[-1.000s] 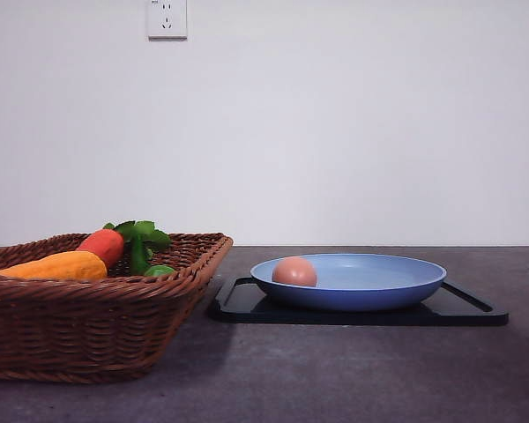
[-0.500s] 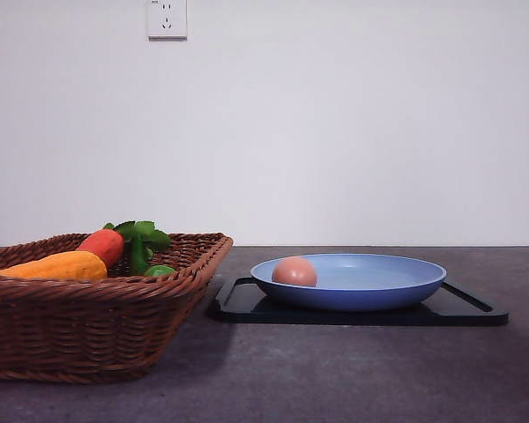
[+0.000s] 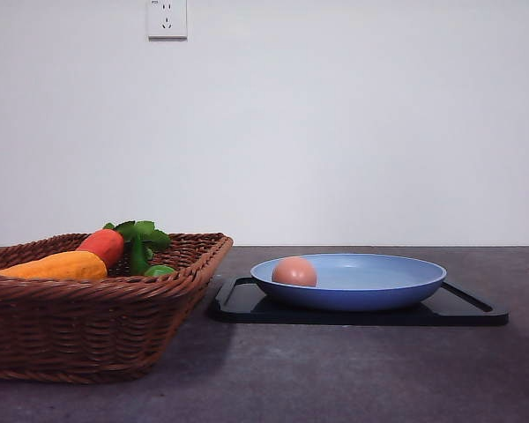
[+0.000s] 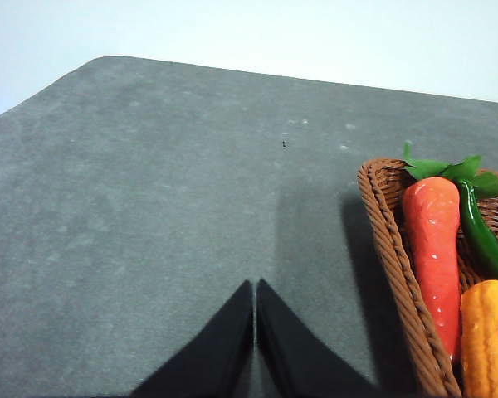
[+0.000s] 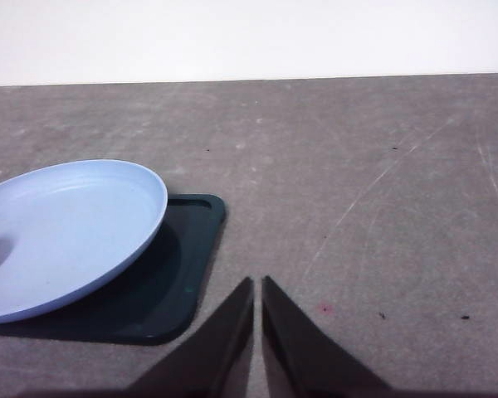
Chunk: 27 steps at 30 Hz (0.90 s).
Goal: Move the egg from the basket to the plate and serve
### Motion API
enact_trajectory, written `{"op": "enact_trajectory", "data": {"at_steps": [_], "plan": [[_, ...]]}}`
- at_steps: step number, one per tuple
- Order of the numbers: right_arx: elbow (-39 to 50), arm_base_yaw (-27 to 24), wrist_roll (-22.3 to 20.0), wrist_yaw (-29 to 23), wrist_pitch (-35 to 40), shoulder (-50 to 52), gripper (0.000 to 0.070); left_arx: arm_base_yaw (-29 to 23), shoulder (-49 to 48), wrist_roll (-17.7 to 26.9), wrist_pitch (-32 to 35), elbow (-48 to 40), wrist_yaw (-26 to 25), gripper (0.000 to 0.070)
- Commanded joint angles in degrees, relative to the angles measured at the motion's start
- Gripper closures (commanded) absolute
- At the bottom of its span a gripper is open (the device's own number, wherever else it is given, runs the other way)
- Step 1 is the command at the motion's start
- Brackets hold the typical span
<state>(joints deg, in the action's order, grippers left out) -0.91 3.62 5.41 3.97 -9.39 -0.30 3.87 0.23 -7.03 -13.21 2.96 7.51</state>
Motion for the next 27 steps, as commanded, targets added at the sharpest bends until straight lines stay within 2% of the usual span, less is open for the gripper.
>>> {"op": "enact_trajectory", "data": {"at_steps": [1,27], "plan": [[0.4,-0.1,0.6,0.1,0.3,0.1,0.0700,-0.1,-0.1,-0.3,-0.3,-0.9,0.0,0.0700],[0.4,-0.1,0.6,0.1,0.3,0.1,0.0700,-0.1,-0.1,-0.3,-0.3,-0.9,0.0,0.0700]]}}
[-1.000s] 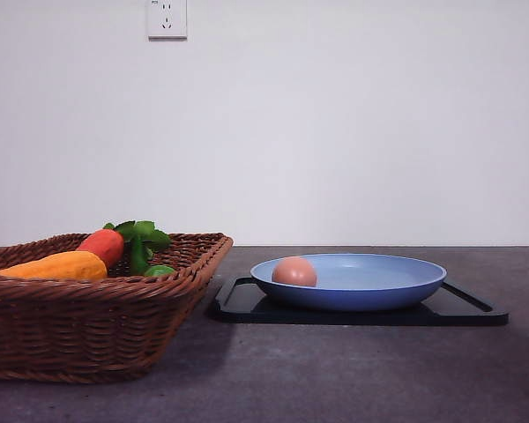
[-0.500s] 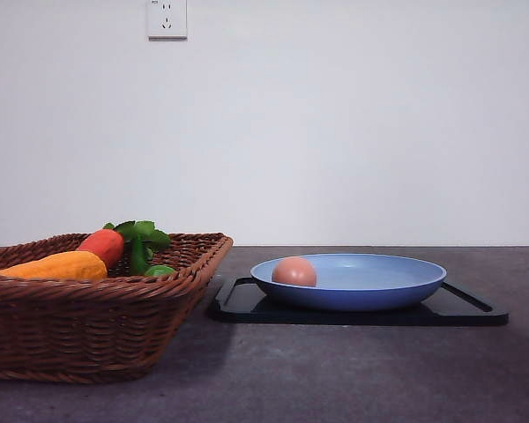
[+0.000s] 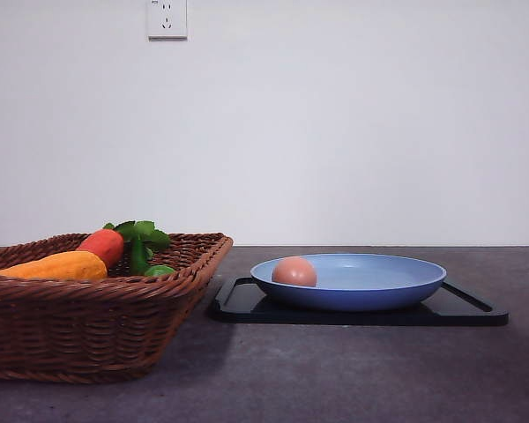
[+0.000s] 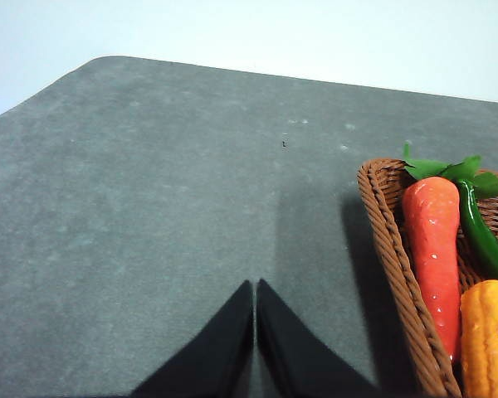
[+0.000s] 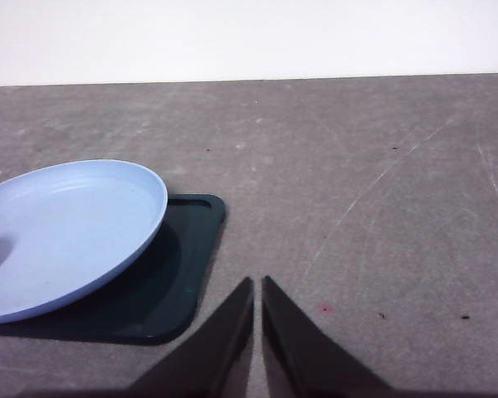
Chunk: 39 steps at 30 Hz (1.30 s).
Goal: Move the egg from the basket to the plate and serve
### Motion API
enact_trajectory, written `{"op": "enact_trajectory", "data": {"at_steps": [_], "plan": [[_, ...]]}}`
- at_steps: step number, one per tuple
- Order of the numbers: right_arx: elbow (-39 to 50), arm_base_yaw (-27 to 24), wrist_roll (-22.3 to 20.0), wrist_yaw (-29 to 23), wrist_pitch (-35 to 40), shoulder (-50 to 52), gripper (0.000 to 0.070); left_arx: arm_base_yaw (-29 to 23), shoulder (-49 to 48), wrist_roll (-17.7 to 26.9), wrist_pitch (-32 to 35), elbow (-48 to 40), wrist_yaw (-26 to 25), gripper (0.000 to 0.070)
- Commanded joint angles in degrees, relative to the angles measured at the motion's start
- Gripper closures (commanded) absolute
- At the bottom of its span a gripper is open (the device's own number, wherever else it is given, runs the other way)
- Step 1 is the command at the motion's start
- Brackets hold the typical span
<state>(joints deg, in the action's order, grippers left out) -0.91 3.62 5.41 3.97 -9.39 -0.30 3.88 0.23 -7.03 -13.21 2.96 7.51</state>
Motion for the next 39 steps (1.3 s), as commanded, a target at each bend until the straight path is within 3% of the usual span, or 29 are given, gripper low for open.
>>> {"op": "enact_trajectory", "data": {"at_steps": [1,39], "plan": [[0.4,-0.1,0.6,0.1,0.3,0.1,0.0700,-0.1,-0.1,-0.3,-0.3,-0.9,0.0,0.0700],[0.4,-0.1,0.6,0.1,0.3,0.1,0.0700,-0.1,-0.1,-0.3,-0.3,-0.9,0.0,0.0700]]}}
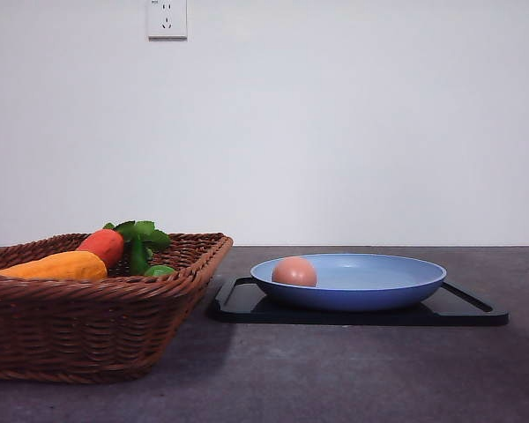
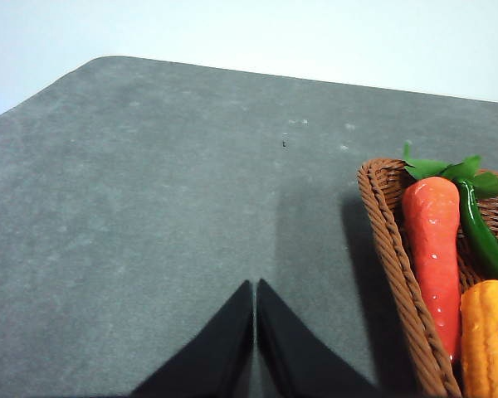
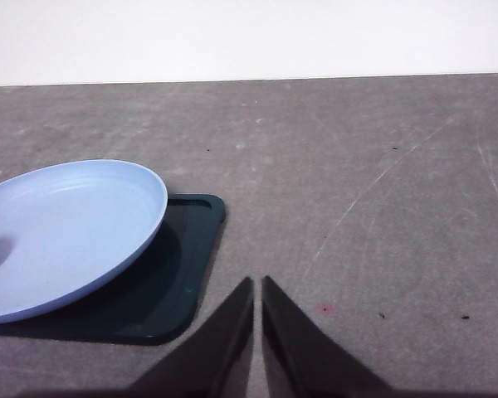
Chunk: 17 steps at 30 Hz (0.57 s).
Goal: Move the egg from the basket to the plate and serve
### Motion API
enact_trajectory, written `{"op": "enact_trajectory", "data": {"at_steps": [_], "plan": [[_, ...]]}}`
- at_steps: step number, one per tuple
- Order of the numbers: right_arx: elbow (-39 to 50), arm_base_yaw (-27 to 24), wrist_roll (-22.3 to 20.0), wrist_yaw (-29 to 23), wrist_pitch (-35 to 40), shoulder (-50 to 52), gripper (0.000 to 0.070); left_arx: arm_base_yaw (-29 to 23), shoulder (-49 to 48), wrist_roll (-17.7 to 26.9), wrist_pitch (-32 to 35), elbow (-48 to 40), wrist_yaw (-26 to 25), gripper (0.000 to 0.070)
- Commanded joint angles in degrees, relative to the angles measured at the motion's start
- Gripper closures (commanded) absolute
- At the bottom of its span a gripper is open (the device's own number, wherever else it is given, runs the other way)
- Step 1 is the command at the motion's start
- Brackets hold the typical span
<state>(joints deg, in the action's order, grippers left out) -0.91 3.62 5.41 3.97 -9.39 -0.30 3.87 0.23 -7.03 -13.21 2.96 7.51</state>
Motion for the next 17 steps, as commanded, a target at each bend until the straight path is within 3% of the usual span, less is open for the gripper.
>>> {"op": "enact_trajectory", "data": {"at_steps": [1,17], "plan": [[0.4,-0.1,0.6,0.1,0.3,0.1,0.0700,-0.1,-0.1,-0.3,-0.3,-0.9,0.0,0.0700],[0.4,-0.1,0.6,0.1,0.3,0.1,0.0700,-0.1,-0.1,-0.3,-0.3,-0.9,0.0,0.0700]]}}
